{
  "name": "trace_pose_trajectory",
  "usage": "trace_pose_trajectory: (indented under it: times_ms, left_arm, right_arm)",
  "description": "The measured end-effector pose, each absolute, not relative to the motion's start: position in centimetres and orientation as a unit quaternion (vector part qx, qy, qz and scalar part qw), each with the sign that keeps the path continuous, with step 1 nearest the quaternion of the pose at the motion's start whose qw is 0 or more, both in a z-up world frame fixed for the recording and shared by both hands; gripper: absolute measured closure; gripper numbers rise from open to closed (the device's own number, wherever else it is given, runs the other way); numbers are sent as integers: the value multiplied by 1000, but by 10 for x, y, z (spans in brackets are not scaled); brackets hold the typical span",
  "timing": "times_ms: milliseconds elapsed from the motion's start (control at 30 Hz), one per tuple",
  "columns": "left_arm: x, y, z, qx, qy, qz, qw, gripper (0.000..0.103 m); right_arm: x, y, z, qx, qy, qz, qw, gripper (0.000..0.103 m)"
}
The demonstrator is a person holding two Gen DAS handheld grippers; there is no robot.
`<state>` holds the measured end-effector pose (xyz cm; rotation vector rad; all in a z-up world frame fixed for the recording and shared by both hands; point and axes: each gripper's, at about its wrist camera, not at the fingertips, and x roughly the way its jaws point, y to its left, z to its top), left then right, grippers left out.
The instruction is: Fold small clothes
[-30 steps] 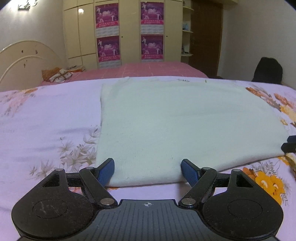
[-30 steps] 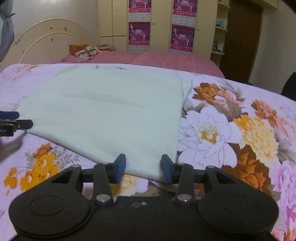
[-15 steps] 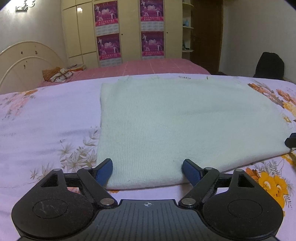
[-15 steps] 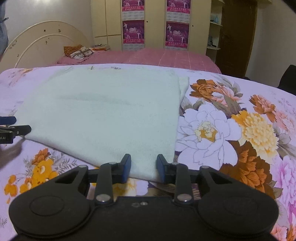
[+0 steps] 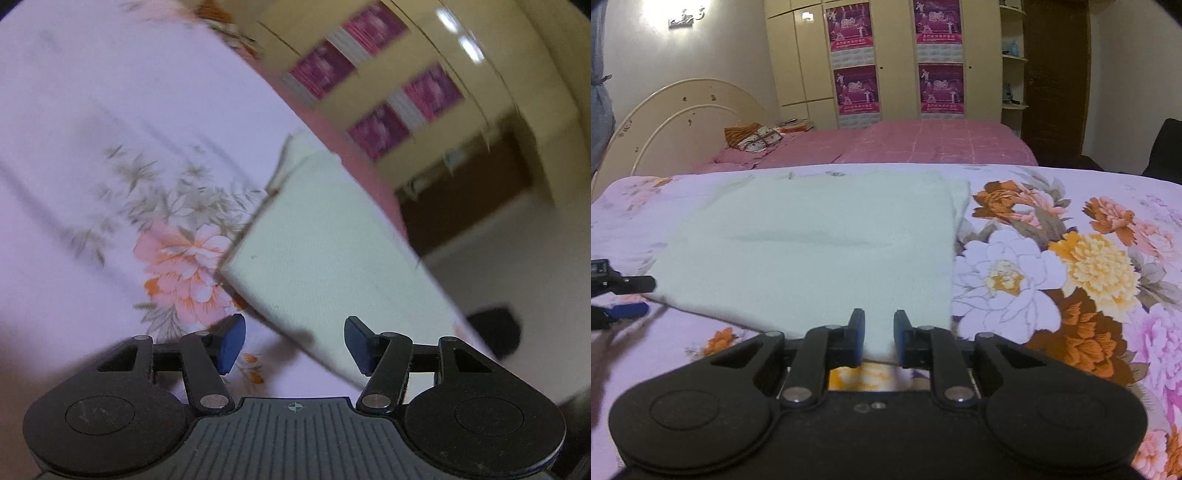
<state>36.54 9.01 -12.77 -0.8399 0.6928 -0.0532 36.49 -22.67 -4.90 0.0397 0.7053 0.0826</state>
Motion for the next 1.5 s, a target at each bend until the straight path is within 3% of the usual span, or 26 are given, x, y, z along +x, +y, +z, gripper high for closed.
trace_pose_trajectory:
  times_ms: [167, 267, 367, 433, 500, 567, 800, 933, 1167, 1267, 1367, 1500]
  left_arm:
    - [376, 92, -140, -449, 300, -8, 841, 44]
    - [390, 91, -147, -473, 277, 0, 837, 44]
    - [410, 90, -148, -479, 273, 8, 834, 44]
    - [425, 90, -148, -483, 273, 15, 832, 52]
    - [441, 92, -153, -484, 286, 28, 827, 82]
    - [455, 95, -162, -490, 299, 30, 818, 93]
    - [459, 97, -140, -473, 249, -21, 845, 96]
    - [471, 101, -163, -484, 285, -3, 827, 96]
    - [481, 100, -165, -481, 278, -19, 831, 96]
    - [487, 100, -165, -478, 278, -20, 833, 96]
    - [471, 105, -166, -480, 274, -25, 833, 96]
    - [476, 105, -157, -470, 270, -37, 840, 96]
  right_arm:
    - [370, -215, -48, 34, 347, 58, 935, 85]
    - [385, -210, -48, 61, 346, 78, 933, 101]
    - [410, -199, -47, 90, 338, 98, 932, 102]
    - [432, -188, -48, 101, 336, 106, 931, 102]
    - [451, -178, -49, 106, 334, 114, 930, 102]
    - [466, -169, -52, 100, 335, 116, 930, 102]
    - [489, -153, -65, 74, 341, 109, 931, 101]
    - [497, -150, -87, 66, 374, 107, 919, 102]
    - [486, -150, -86, 64, 361, 106, 924, 100]
    - [480, -150, -69, 72, 321, 111, 938, 99]
    - [491, -144, -91, 58, 369, 105, 922, 103]
    - [480, -147, -98, 67, 361, 104, 924, 103]
